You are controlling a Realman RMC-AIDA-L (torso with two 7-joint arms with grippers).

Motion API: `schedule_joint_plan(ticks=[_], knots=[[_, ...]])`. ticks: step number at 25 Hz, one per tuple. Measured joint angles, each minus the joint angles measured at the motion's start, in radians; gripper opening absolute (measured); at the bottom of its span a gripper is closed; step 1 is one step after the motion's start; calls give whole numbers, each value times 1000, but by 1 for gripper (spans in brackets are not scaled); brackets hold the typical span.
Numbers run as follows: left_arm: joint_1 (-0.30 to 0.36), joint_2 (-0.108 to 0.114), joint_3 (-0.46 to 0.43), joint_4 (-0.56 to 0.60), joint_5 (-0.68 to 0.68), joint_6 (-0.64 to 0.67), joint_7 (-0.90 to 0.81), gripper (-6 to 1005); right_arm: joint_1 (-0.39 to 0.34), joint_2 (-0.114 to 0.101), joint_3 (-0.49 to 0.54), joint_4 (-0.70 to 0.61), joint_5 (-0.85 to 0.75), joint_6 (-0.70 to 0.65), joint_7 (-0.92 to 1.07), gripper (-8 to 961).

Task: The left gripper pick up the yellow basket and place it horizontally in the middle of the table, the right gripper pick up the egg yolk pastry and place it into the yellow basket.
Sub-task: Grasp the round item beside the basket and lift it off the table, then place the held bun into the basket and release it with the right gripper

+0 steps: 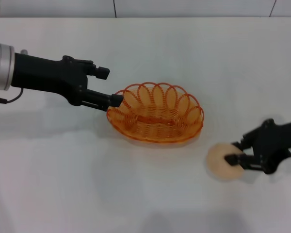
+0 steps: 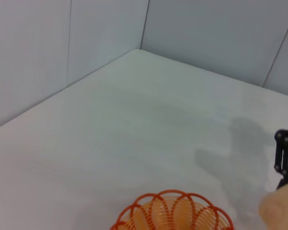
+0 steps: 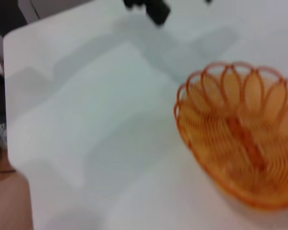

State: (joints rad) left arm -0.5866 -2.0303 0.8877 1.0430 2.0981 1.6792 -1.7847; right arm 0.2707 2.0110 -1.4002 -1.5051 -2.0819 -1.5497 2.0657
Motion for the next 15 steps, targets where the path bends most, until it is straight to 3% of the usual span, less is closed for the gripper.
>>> schedule_joint_plan(ticks=[3, 15], knots=[[8, 3, -1, 0, 3, 0, 11, 889, 9, 0, 1, -12, 10, 8, 0, 237], [31, 16, -6, 0, 1, 1, 35, 888, 165, 7, -56, 29, 33, 134, 31, 164]])
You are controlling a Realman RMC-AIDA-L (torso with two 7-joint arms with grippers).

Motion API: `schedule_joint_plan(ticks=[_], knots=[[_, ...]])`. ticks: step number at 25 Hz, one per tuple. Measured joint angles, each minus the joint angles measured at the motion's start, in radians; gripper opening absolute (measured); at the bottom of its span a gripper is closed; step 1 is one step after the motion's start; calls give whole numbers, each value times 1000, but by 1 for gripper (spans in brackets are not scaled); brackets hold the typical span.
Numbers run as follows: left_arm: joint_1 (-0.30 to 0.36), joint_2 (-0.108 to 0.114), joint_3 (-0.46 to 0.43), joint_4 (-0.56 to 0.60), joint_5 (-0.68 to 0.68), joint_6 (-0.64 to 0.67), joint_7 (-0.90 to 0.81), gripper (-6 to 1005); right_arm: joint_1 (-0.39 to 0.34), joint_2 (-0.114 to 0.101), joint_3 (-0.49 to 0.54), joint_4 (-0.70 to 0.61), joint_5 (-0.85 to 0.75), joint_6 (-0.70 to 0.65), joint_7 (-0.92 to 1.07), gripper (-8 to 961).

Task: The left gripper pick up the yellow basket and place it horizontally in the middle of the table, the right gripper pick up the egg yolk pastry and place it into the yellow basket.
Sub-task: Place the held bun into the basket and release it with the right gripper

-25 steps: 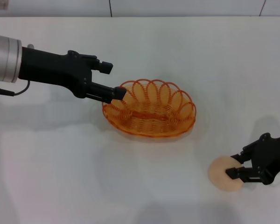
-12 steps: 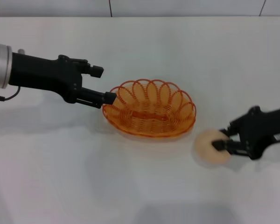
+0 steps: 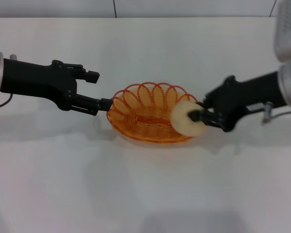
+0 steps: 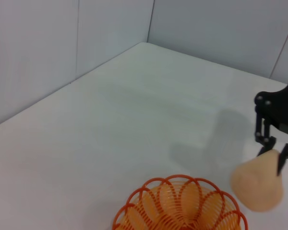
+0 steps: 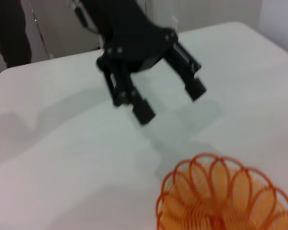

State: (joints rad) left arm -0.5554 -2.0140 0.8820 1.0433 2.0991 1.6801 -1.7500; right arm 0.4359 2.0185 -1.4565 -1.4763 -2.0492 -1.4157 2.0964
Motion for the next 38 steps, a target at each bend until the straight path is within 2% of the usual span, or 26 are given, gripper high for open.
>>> schedule_joint_plan(ticks=[4, 10, 16, 22, 33, 38], knots=[[0, 0, 0, 0, -1, 1, 1, 888, 54, 2, -45, 56, 0, 96, 2, 148], [-8, -3, 0, 0, -1, 1, 2, 888, 121, 4, -104, 154, 0, 201, 3, 75], [-9, -5, 0, 0, -2, -3, 3, 888, 142, 5, -158, 203, 7, 283, 2, 48], [-9, -5, 0, 0, -2, -9, 3, 888, 147, 5, -168, 224, 14, 300, -3, 39], [-3, -5, -3, 0, -5, -13, 3, 888, 145, 4, -172, 221, 37, 304, -7, 212], [7, -2, -5, 0, -28, -13, 15, 888, 80, 1, -155, 169, 39, 305, -7, 410]])
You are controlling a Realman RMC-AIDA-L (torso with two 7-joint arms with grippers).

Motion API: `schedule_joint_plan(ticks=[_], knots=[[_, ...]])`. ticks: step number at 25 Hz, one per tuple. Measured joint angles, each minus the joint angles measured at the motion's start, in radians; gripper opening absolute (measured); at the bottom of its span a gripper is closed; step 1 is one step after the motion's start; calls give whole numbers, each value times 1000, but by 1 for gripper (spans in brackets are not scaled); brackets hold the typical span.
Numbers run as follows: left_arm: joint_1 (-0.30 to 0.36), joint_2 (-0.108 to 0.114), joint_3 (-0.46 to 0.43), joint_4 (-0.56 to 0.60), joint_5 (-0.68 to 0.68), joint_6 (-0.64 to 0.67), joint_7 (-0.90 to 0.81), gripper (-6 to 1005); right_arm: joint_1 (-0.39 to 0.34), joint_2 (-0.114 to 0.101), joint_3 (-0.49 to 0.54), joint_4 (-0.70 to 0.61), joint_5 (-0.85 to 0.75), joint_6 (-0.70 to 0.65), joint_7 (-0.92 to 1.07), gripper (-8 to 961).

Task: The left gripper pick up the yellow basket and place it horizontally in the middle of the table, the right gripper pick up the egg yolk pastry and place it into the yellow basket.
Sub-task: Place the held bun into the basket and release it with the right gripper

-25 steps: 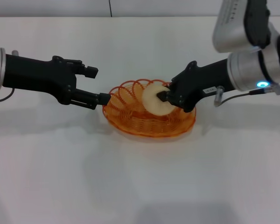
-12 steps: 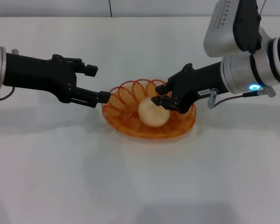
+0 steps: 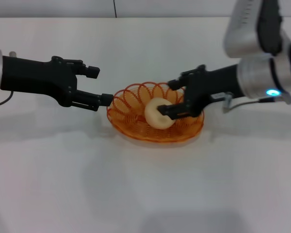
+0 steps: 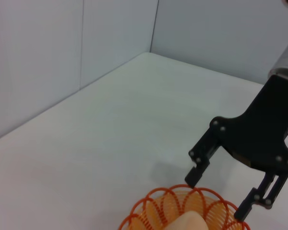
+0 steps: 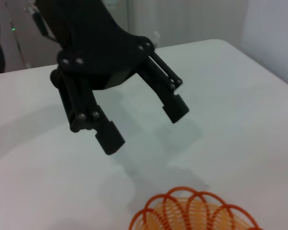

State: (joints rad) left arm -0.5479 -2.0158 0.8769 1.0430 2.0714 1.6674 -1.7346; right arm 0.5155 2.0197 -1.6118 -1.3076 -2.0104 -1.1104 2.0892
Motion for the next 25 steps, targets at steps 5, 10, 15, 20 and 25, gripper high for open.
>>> schedule_joint_plan(ticks=[5, 10, 15, 20, 25], knots=[[11, 0, -34, 0, -12, 8, 23, 888, -116, -4, 34, -91, 22, 7, -23, 724], [36, -2, -51, 0, -43, 10, 56, 888, -218, -7, 79, -148, 91, 3, -80, 799], [47, -7, -51, 0, -83, 21, 86, 888, -290, -10, 143, -166, 184, -69, -173, 798], [45, -15, -41, -2, -99, 45, 110, 888, -306, -10, 197, -162, 223, -171, -226, 797], [39, -19, -41, -17, -100, 62, 132, 888, -313, -10, 212, -164, 224, -205, -244, 796]])
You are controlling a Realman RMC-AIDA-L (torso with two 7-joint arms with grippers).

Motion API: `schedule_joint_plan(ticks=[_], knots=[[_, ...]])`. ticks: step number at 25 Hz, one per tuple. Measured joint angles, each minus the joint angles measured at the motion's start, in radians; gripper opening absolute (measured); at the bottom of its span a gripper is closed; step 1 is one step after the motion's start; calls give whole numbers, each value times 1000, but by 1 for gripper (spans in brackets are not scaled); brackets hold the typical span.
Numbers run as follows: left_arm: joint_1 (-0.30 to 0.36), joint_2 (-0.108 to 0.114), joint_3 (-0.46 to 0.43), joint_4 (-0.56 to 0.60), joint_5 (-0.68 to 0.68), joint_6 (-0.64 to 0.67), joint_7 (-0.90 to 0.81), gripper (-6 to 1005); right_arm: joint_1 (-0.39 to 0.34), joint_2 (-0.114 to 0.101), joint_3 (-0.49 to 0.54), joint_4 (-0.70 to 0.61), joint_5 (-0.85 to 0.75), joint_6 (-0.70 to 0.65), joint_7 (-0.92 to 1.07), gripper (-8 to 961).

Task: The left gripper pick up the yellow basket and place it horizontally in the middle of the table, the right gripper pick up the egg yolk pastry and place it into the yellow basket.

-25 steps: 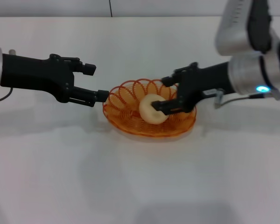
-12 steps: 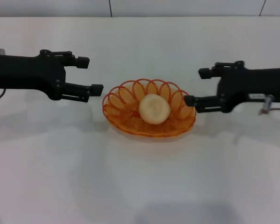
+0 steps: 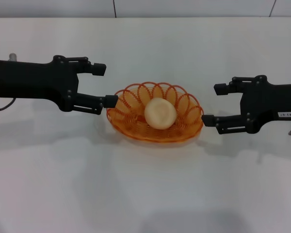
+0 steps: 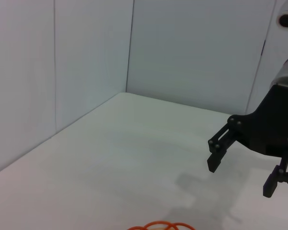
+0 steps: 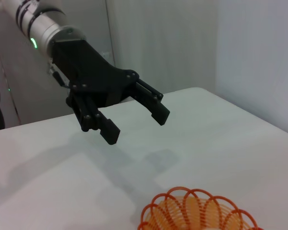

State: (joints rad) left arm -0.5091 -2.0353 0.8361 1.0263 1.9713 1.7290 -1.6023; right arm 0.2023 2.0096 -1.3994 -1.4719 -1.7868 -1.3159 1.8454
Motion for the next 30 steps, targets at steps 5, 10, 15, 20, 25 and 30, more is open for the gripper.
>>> schedule_joint_plan(ticks=[5, 10, 15, 20, 25, 30], knots=[[-2, -1, 1, -9, -1, 1, 13, 888, 2, 0, 5, -1, -4, -12, -7, 795], [-9, -2, 32, -9, 4, 11, 20, 888, 7, 0, 4, 4, -7, -14, -7, 794], [-12, -2, 43, -13, 7, 27, 27, 888, 7, 0, 3, 4, -14, -17, -5, 793], [-15, -2, 43, -20, 7, 39, 35, 888, 8, 0, 4, 4, -15, -19, -5, 792], [-14, -2, 43, -20, 2, 40, 35, 888, 8, 0, 4, 0, -15, -33, -6, 791], [-13, -2, 43, -20, 3, 40, 36, 888, 8, 0, 2, 1, -16, -38, -4, 790]])
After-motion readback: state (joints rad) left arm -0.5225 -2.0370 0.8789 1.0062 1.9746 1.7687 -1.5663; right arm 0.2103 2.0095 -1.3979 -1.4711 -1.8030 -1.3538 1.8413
